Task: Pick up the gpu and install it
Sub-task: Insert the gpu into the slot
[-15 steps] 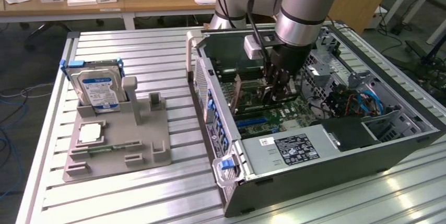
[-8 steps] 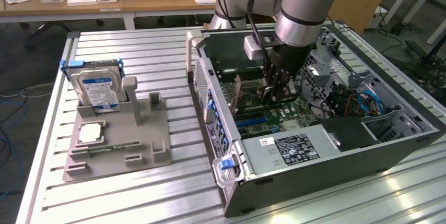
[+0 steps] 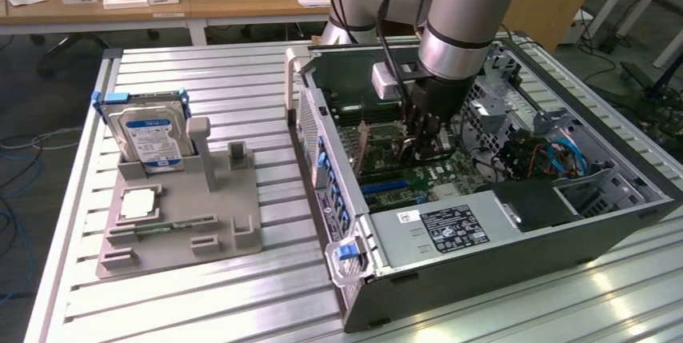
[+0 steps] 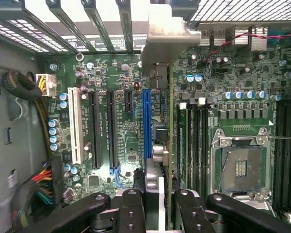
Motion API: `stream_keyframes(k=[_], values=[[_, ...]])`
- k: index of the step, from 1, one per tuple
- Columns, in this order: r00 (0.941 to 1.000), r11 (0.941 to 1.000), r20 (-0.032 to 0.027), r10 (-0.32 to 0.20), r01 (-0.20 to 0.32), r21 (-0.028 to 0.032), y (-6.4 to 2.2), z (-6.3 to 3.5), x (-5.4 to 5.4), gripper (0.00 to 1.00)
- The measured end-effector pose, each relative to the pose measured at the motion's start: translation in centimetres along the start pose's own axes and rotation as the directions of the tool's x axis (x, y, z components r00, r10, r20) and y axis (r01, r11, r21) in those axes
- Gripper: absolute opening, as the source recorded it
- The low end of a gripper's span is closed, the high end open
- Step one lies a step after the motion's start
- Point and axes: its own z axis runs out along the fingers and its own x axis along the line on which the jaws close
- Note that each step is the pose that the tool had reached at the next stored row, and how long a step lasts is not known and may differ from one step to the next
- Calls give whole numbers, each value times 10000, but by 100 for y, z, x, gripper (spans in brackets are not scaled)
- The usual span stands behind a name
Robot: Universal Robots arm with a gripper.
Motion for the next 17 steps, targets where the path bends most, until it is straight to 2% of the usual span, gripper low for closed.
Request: stream_keyframes(k=[4, 17], values=[[10000, 10000, -1, 0, 0, -7, 1, 36, 7, 28], [10000, 10000, -1, 0, 0, -7, 0, 39, 7, 28]])
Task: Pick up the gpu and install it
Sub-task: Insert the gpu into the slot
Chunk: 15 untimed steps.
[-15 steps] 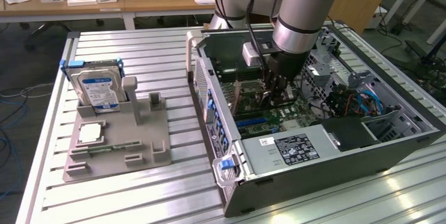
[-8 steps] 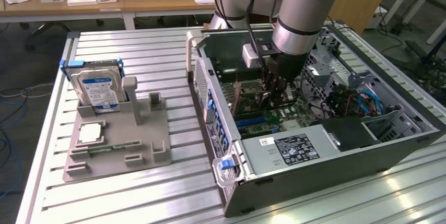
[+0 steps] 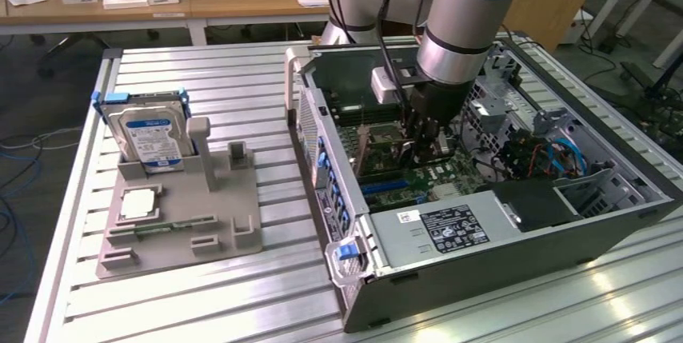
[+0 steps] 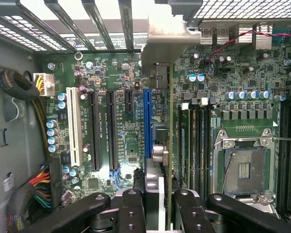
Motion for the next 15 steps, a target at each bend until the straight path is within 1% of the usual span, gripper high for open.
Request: stream_keyframes(k=[3, 5, 10, 13, 15], values=[[10000, 10000, 3, -3, 3, 0, 12, 5, 1, 28], [10000, 10000, 17, -94, 94, -5, 28, 14, 2, 28], [9998, 9998, 21, -193, 193, -24, 39, 63, 5, 28], [9998, 9998, 21, -213, 213, -27, 94, 79, 9, 28], [9996, 9996, 21, -275, 275, -30, 108, 91, 18, 28]])
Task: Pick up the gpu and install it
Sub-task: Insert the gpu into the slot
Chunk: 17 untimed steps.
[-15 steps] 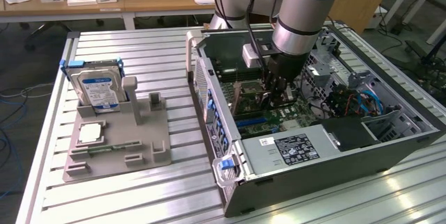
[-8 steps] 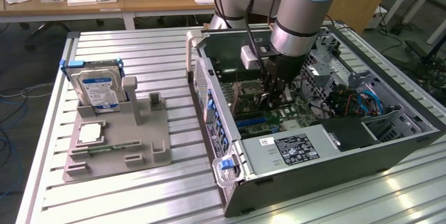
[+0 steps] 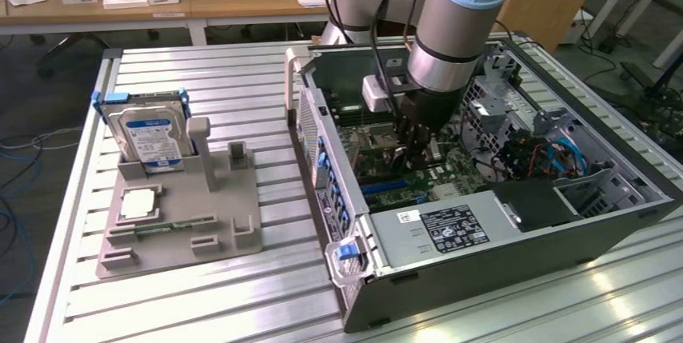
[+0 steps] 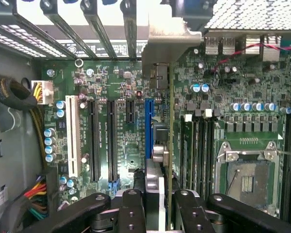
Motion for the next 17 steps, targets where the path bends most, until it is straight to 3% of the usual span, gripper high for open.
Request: stream_keyframes(k=[17], values=[[9999, 9999, 4, -102, 102, -3, 113, 95, 38, 28]])
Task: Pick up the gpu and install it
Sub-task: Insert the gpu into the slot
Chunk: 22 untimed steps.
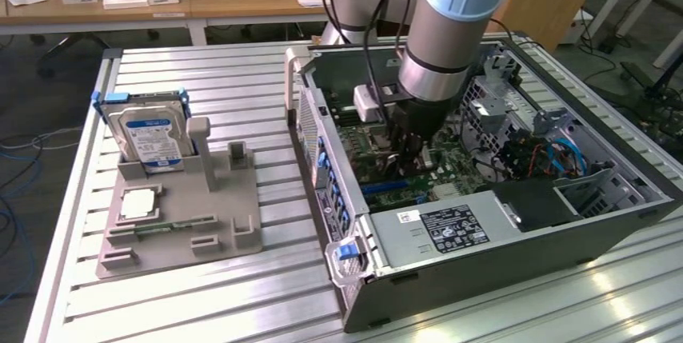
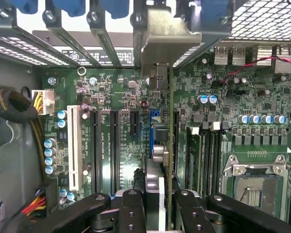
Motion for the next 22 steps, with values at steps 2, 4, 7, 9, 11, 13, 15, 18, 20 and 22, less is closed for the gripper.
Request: stream_keyframes(k=[2, 4, 7, 9, 11, 13, 15, 18, 20, 22], values=[[10000, 10000, -3, 0, 0, -2, 20, 10, 1, 28], [10000, 10000, -1, 0, 0, 0, 44, 20, 2, 28], [10000, 10000, 1, -1, 1, 0, 68, 39, 2, 28], [10000, 10000, 0, 0, 0, -2, 76, 48, 3, 28], [10000, 10000, -2, -2, 2, -10, 78, 52, 3, 28], [10000, 10000, -2, 0, 0, -16, 79, 55, 4, 28], [10000, 10000, 1, 2, -2, -14, 80, 56, 5, 28], [10000, 10000, -1, 15, -15, -14, 80, 55, 20, 28], [10000, 10000, 0, 39, -39, -12, 79, 57, 24, 28], [10000, 10000, -5, 69, -69, -11, 79, 59, 27, 28]])
